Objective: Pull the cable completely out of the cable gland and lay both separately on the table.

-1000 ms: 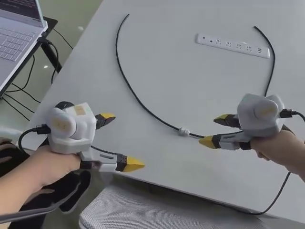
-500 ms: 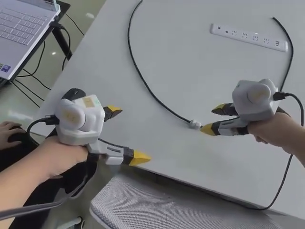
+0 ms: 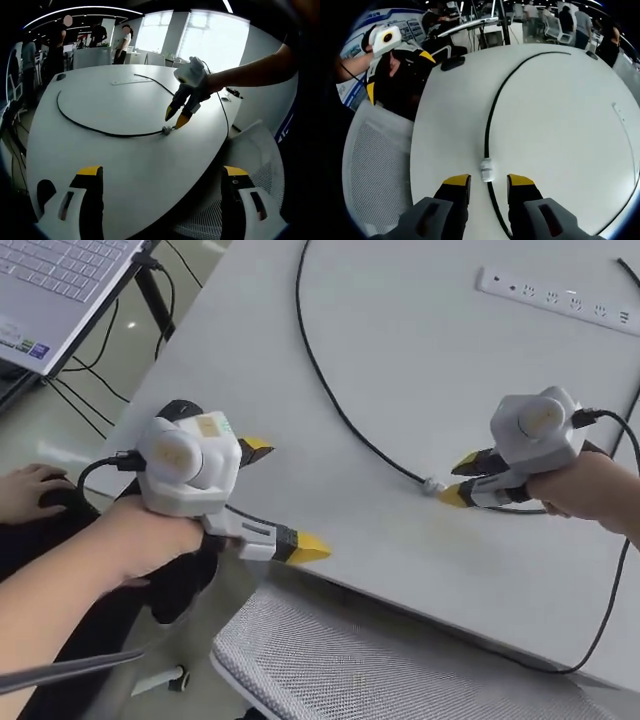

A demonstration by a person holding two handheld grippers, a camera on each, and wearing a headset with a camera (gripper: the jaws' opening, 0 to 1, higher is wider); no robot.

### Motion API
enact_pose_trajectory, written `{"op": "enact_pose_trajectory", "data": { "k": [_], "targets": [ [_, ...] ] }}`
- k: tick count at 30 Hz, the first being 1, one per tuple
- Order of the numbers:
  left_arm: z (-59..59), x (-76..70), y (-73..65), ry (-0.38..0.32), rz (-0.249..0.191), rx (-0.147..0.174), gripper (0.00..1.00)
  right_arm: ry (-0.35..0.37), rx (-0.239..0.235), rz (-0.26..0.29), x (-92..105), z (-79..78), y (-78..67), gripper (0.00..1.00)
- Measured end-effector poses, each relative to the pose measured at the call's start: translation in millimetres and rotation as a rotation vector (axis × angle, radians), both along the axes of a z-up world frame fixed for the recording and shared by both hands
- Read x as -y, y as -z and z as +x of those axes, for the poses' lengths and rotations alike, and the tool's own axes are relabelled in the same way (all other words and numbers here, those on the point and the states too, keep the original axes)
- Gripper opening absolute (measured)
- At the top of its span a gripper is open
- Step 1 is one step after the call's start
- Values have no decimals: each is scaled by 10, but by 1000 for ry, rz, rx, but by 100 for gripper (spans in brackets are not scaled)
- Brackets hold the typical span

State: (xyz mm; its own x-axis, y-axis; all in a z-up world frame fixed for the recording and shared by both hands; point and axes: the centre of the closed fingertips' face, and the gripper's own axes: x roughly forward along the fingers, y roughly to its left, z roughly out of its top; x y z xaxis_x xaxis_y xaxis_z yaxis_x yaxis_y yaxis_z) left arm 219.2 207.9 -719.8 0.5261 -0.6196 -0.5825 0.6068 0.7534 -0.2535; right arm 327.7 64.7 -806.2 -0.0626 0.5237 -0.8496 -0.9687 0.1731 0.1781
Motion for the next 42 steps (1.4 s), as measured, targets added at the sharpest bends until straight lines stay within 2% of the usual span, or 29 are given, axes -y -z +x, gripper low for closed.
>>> {"op": "enact_pose_trajectory", "data": {
  "k": [10,18,23,33,42],
  "targets": [
    [-50,-49,45,-10,-10,-19,96,-61,-11,-35,-12,-37,133,18],
    [-88,-49,72,-11,-8,-27,96,-69,-21,-35,-19,-34,142,10],
    [-111,-42,111,-5,-9,-37,95,-75,-25,-31,-23,-44,142,9],
    [-98,19,110,9,-7,-37,94,-46,-5,-27,-7,-42,113,8],
    [-48,82,66,32,-1,-30,93,-37,2,4,-27,-71,-38,7]
  ]
}}
